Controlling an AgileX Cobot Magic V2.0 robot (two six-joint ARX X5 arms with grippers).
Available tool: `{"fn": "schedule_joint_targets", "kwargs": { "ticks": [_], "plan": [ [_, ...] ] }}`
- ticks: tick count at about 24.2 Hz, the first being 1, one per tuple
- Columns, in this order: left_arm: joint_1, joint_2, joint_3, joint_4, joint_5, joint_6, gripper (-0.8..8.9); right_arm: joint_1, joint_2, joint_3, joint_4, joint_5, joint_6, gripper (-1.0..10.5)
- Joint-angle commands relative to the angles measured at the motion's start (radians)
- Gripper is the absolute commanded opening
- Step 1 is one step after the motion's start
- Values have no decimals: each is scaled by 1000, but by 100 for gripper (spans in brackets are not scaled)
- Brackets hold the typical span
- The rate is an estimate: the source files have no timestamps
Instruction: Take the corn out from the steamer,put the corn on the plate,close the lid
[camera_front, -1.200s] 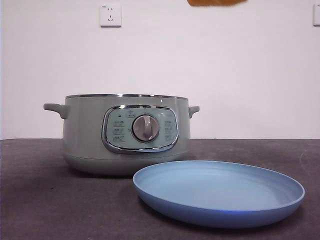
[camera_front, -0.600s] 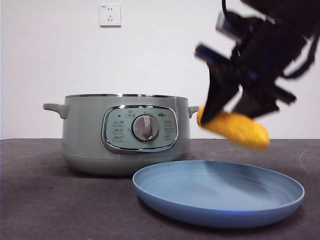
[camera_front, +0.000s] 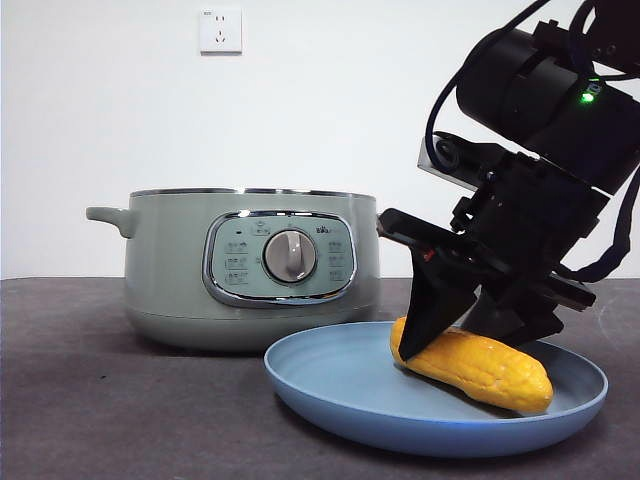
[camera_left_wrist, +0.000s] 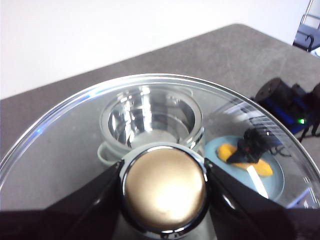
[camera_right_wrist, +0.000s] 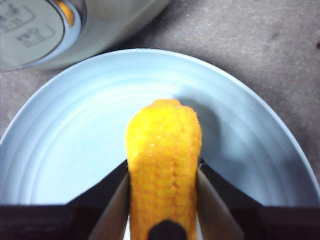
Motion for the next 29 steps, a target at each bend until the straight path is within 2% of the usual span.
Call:
{"fn": "schedule_joint_targets", "kwargs": {
  "ticks": [1, 4, 5, 9, 15, 22, 29],
  "plan": [
    [2, 19, -1, 81, 5, -10, -9, 14, 24, -14, -13, -1, 10, 192],
    [1, 68, -45, 177, 10, -10, -8, 16, 6, -14, -15, -3, 10, 568],
    [0, 84, -72, 230, 11, -10, -8, 19, -8, -14, -21, -5, 10, 624],
    [0, 159, -177, 413, 32, -31, -9, 20, -136, -13, -69, -1, 6, 634],
    [0, 418, -212, 697, 35, 0, -9, 20, -500, -13, -240, 7, 6, 631],
    [0, 637, -212, 900, 67, 28, -9, 20, -765, -13, -414, 43, 6, 630],
    [0, 774, -212, 1089, 63, 28, -9, 20, -927, -13, -554, 60, 10, 630]
  ]
}}
